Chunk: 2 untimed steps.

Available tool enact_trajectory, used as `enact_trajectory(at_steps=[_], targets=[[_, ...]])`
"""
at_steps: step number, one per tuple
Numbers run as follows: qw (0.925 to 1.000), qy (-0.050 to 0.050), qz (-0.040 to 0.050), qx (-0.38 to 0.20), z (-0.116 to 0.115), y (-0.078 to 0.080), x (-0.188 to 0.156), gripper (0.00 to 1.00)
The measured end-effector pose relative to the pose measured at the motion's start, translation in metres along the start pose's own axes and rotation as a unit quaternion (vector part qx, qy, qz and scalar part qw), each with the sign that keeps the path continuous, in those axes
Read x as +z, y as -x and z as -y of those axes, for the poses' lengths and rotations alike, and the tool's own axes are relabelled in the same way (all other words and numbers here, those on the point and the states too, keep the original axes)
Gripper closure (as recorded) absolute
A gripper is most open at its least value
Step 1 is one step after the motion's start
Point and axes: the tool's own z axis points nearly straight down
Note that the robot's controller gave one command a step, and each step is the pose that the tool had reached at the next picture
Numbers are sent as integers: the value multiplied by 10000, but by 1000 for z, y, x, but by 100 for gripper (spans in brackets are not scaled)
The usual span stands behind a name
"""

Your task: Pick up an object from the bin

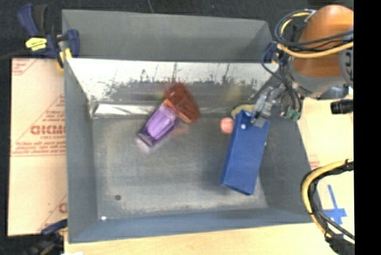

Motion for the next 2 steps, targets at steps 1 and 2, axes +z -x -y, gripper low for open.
enact_trajectory(at_steps=[1,2], targets=[[10000,6,25,-10,0,2,-17,100],[10000,4,10,-25,0,2,-43,100]])
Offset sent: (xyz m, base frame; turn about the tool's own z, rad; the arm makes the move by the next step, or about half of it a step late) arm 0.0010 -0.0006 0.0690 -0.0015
